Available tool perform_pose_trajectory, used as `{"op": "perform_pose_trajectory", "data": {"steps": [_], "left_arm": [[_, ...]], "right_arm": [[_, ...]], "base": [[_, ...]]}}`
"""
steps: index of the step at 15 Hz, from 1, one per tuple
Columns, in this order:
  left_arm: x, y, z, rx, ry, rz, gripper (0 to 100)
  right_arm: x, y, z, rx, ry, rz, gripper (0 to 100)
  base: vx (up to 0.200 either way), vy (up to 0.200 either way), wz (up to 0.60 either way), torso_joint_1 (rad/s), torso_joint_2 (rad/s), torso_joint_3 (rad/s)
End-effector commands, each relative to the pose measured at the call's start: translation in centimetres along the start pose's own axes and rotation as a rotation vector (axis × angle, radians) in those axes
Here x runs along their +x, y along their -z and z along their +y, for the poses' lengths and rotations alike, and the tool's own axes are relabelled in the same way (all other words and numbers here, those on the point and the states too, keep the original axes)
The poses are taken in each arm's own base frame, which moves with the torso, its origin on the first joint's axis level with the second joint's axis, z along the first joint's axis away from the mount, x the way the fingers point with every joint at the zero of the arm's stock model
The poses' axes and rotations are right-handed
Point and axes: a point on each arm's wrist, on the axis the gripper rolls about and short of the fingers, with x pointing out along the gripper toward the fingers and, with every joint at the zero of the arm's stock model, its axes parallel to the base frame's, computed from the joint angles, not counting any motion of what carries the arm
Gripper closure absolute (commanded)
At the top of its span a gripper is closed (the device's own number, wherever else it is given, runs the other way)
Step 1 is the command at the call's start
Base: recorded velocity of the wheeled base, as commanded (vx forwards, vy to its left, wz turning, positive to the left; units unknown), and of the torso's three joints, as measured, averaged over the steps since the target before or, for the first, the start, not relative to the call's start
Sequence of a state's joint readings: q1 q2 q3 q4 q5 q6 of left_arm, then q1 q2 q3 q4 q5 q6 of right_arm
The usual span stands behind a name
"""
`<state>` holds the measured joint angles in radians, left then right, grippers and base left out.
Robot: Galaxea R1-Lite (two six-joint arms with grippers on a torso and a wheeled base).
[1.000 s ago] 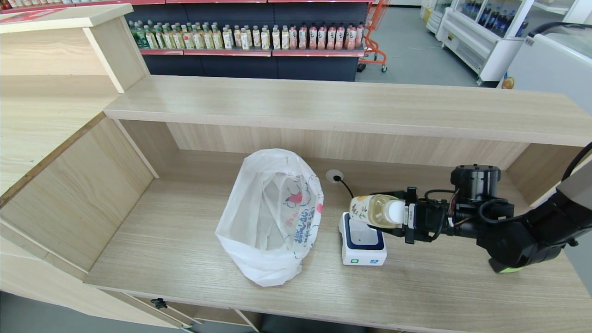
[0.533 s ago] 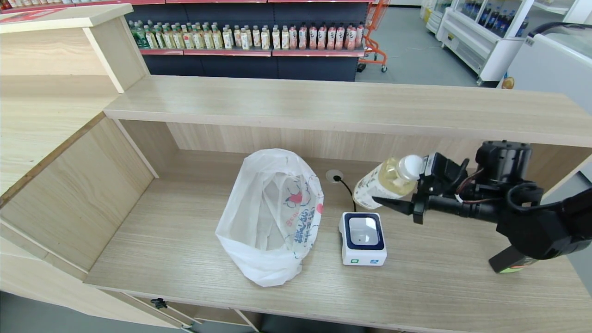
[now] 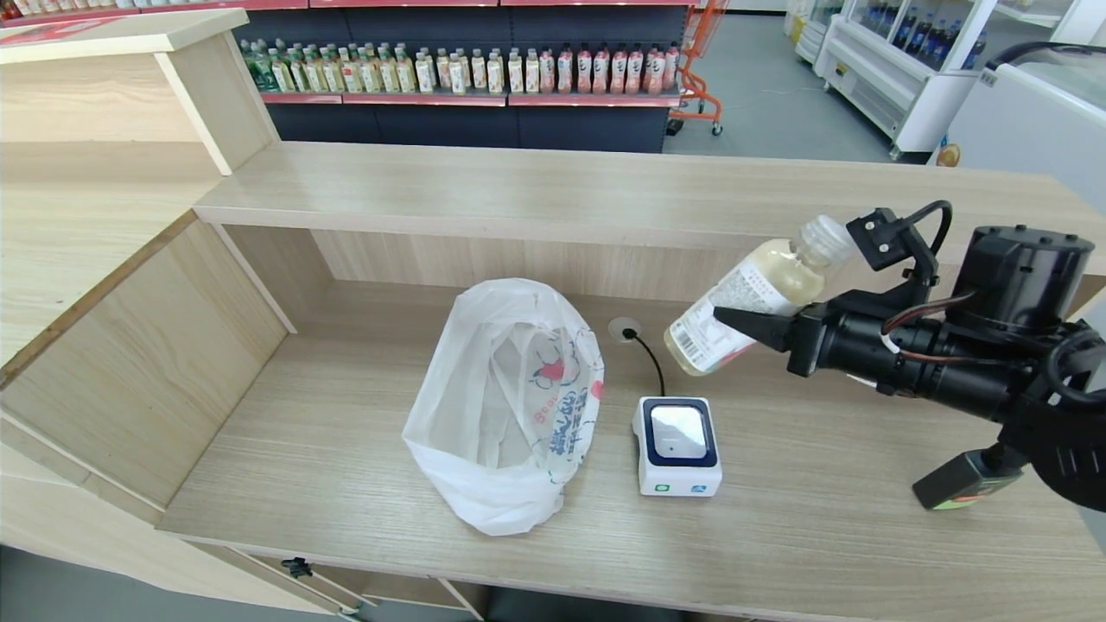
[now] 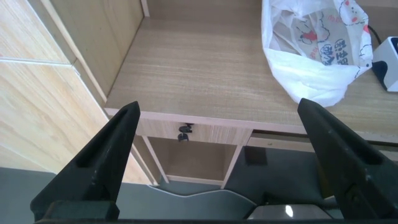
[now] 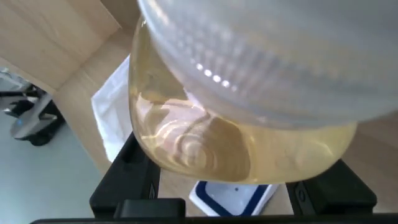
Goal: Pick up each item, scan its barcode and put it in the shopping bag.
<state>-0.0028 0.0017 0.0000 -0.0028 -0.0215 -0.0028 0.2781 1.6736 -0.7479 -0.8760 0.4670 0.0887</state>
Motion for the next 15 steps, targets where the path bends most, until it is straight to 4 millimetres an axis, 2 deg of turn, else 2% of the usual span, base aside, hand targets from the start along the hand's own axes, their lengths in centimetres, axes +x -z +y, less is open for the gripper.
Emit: {"op": "perform_pose_trajectory", "data": {"steps": [1, 5, 7, 12, 15], "left_arm": [[0.0, 0.0, 0.0, 0.0, 0.0, 0.0, 0], [0.0, 0.0, 0.0, 0.0, -0.001, -0.002, 0], [0.0, 0.0, 0.0, 0.001, -0.001, 0.0, 0], [0.0, 0.0, 0.0, 0.003, -0.001, 0.0, 0], [0.0, 0.0, 0.0, -0.002, -0.001, 0.0, 0]], "right_arm": [[-0.2, -0.2, 1.7, 0.07, -0.048, -0.006, 100], [1.1, 1.0, 2.0, 0.121, -0.077, 0.039, 100], [2.4, 2.7, 1.6, 0.14, -0.083, 0.088, 100], [4.9, 7.3, -0.1, 0.148, -0.059, 0.213, 100], [6.3, 8.9, -0.2, 0.13, -0.108, 0.183, 100]], "base": [[0.0, 0.2, 0.0, -0.012, 0.0, 0.002], [0.0, 0.2, 0.0, 0.007, 0.0, 0.004], [0.0, 0.2, 0.0, -0.007, 0.0, 0.005], [0.0, 0.0, 0.0, 0.0, 0.0, 0.0], [0.0, 0.0, 0.0, 0.0, 0.0, 0.0]]}}
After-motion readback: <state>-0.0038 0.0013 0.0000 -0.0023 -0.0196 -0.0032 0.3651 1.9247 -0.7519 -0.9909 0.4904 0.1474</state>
